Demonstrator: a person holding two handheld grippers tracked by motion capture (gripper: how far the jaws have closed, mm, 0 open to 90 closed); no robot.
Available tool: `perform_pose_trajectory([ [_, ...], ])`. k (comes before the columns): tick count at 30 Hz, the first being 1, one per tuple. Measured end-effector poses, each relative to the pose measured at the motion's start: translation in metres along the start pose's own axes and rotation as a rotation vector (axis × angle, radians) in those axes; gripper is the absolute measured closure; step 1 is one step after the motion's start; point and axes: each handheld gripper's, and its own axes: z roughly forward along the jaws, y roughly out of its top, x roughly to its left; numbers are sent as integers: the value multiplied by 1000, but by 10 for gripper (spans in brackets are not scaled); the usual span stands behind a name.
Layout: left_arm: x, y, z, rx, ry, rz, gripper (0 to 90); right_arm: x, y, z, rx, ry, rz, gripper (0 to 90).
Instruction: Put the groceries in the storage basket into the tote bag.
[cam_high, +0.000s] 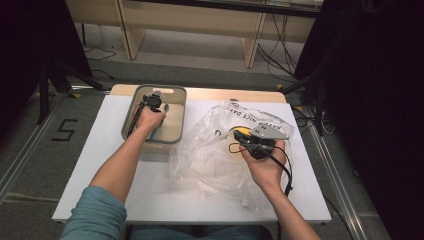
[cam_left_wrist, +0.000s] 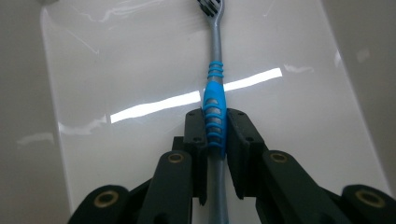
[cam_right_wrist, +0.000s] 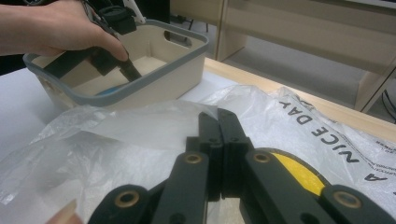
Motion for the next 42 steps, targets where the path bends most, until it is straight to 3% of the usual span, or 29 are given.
perform_pose_trajectory([
  [13, -1, 0, 0, -7, 3, 0, 785, -1, 0, 0, -2, -3, 2, 900],
  [19, -1, 2, -4, -36, -9, 0, 786, 0, 0, 0, -1, -3, 2, 900],
  [20, -1, 2, -6, -69, -17, -10, 841, 0, 0, 0, 0, -3, 2, 900],
  [21, -1, 2, -6, -69, -17, -10, 895, 0, 0, 0, -1, -4, 2, 900],
  [22, -1, 5, -11, -84, -25, 5, 894, 0, 0, 0, -1, -4, 2, 900],
  [25, 2, 2, -8, -52, -8, 25, 894, 0, 0, 0, 0, -4, -1, 900],
  [27, 5, 0, -2, -36, -13, 17, 892, 1, 0, 0, 1, -2, -1, 900],
  [29, 5, 0, -1, -42, -9, 11, 840, 1, 0, 0, 0, -3, -3, 900],
  [32, 1, 3, 1, -76, 6, 10, 673, 0, 0, 0, -3, -3, 1, 900],
  [35, -2, 5, -1, -105, 19, 14, 607, -1, 0, 1, -3, -3, 3, 900],
  [36, -5, 6, -2, -131, 11, 23, 592, -1, 0, 0, -3, -4, 2, 900],
  [42, -15, 6, 0, -119, -42, 30, 529, 0, 0, 0, 0, -1, -1, 900],
])
